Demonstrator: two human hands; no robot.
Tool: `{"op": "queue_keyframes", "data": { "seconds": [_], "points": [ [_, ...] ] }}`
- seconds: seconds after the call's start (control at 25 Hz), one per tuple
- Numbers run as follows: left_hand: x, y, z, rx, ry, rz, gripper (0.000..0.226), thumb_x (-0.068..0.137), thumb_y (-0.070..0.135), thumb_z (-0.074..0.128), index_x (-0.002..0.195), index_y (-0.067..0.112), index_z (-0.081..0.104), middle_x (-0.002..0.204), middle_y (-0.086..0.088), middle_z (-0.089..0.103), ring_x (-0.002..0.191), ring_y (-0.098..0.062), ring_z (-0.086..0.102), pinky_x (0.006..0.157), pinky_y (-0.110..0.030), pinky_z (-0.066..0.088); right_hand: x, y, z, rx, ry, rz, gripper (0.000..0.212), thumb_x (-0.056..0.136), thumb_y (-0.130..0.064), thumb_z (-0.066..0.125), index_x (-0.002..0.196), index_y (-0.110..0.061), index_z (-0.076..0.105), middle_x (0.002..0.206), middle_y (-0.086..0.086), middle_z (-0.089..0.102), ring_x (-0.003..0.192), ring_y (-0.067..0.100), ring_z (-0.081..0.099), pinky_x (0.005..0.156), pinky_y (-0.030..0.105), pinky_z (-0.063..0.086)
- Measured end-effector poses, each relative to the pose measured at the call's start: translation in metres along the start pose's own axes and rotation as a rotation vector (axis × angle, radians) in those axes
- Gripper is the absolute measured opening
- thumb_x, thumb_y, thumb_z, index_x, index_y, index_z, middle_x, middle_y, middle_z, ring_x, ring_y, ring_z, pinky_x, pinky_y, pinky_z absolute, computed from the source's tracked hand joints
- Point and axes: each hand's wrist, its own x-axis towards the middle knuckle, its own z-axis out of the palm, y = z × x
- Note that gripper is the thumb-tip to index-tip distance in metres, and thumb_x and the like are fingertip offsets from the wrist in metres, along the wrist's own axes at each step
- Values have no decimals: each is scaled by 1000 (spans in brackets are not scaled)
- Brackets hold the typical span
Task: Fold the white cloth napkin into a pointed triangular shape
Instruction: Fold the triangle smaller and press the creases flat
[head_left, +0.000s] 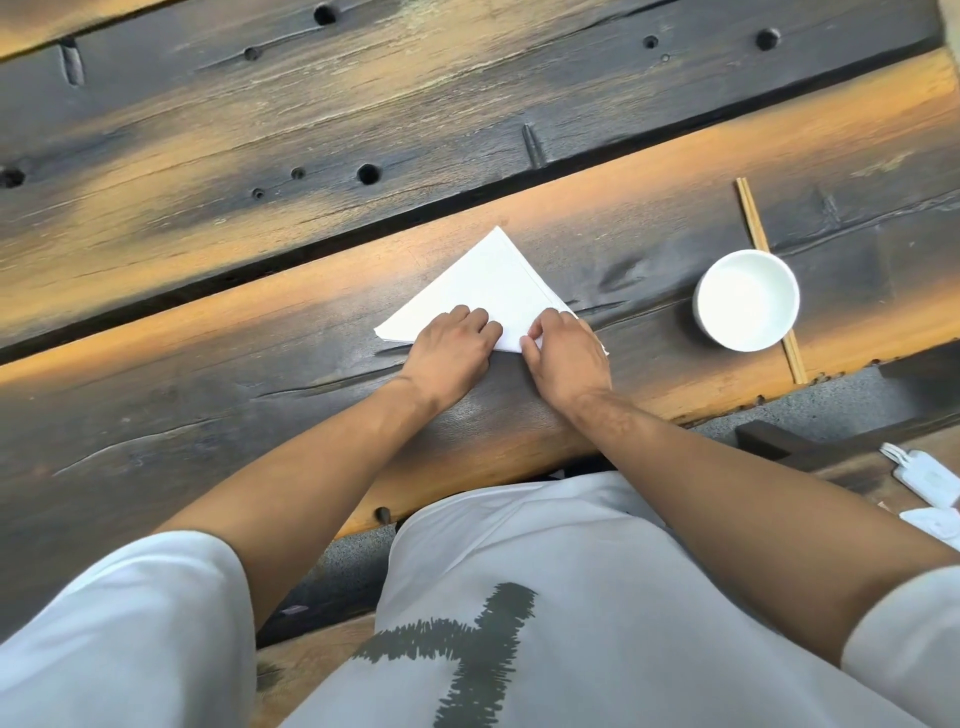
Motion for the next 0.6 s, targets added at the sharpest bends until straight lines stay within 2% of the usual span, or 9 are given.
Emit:
{"op": "queue_keyframes", "data": {
  "seconds": [0.08,0.28,0.48,0.6],
  "points": [
    [-2,-2,3,-2,3,-3,16,75,0,73,78,4,58,76,-14,57,69,-35,56,55,-41,49,3,1,2,8,-16,20,22,100,-33,53,108,-13,58,113,10,62,111,30,54,94,41,43],
    [-28,-22,11,-4,78,-93,10,86,13,65,91,5,61,89,-13,57,84,-35,55,74,-45,45,2,4,5,-47,-11,-11,23,99,-31,53,109,-10,57,114,13,60,110,33,53,93,45,43],
    [-63,-53,14,12,150,-164,29,95,29,53,110,12,70,98,-11,58,95,-35,56,83,-44,38,5,2,7,-69,-16,16,24,95,-29,51,106,-8,56,111,14,60,106,33,53,91,45,44],
    [-74,-58,17,-3,169,-194,31,94,29,58,118,14,72,102,-12,60,99,-36,56,86,-45,41,8,-4,7,-71,-26,49,25,92,-28,51,104,-7,56,110,15,60,106,34,53,90,44,44]
  ]
}}
